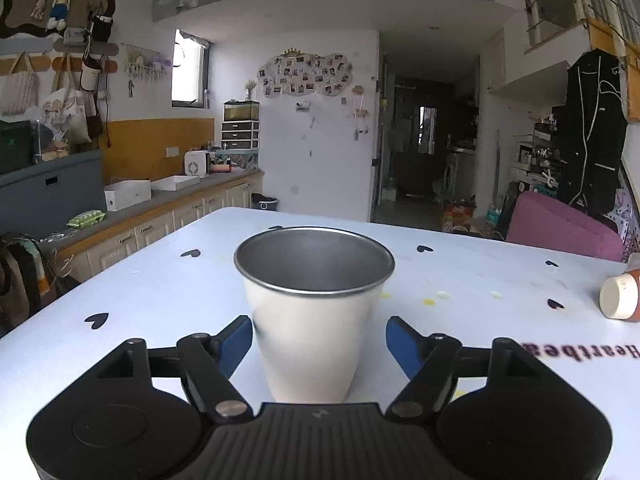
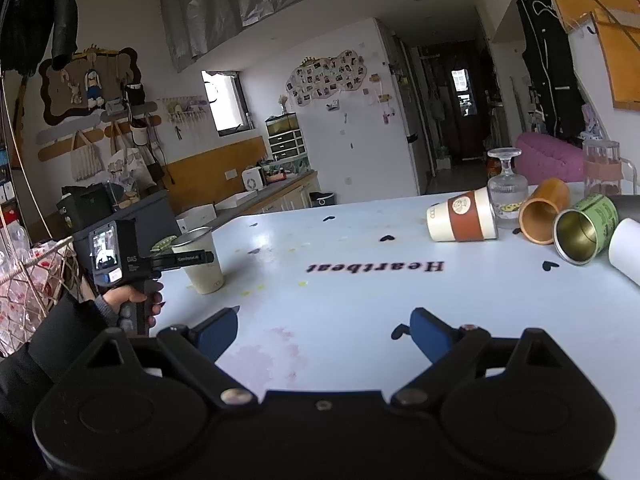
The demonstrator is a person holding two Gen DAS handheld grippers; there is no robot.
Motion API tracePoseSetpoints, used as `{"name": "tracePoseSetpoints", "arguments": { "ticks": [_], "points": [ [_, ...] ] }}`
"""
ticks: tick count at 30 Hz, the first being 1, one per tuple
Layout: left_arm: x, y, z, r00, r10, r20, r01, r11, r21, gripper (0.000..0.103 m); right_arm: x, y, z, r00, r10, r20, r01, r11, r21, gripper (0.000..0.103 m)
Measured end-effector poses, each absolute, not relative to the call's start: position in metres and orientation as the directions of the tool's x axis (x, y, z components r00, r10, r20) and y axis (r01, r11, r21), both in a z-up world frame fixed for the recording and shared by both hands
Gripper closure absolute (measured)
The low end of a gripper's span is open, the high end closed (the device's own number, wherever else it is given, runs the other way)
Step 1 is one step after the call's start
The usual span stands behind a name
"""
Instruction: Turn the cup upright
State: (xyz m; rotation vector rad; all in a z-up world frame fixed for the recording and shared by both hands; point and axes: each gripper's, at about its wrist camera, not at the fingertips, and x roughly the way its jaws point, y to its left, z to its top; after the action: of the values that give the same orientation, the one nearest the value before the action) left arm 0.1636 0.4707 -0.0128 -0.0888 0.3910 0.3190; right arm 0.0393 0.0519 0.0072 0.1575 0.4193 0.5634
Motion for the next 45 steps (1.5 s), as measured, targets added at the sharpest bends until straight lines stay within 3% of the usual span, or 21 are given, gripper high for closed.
{"name": "tracePoseSetpoints", "arguments": {
  "ticks": [2, 7, 14, 25, 45],
  "points": [
    [0.161, 0.470, -0.011, 0.869, 0.309, -0.387, -0.341, 0.940, -0.016, 0.006, 0.040, 0.054, 0.009, 0.771, 0.542, -0.334, -0.489, 0.840, 0.236, 0.009],
    [0.126, 0.449, 0.001, 0.864, 0.329, -0.380, -0.366, 0.930, -0.026, 0.000, 0.042, 0.061, 0.014, 0.795, 0.535, -0.286, -0.512, 0.844, 0.158, 0.003],
    [0.069, 0.409, 0.015, 0.857, 0.288, -0.428, -0.333, 0.942, -0.033, 0.000, 0.055, 0.079, 0.015, 0.802, 0.534, -0.267, -0.531, 0.842, 0.089, 0.000],
    [0.014, 0.357, 0.026, 0.878, 0.285, -0.385, -0.293, 0.955, 0.039, 0.000, 0.076, 0.100, 0.006, 0.782, 0.548, -0.297, -0.561, 0.827, 0.049, 0.000],
    [0.005, 0.344, 0.033, 0.882, 0.300, -0.364, -0.307, 0.951, 0.038, 0.000, 0.091, 0.117, 0.005, 0.763, 0.557, -0.329, -0.577, 0.816, 0.044, 0.000]
  ]
}}
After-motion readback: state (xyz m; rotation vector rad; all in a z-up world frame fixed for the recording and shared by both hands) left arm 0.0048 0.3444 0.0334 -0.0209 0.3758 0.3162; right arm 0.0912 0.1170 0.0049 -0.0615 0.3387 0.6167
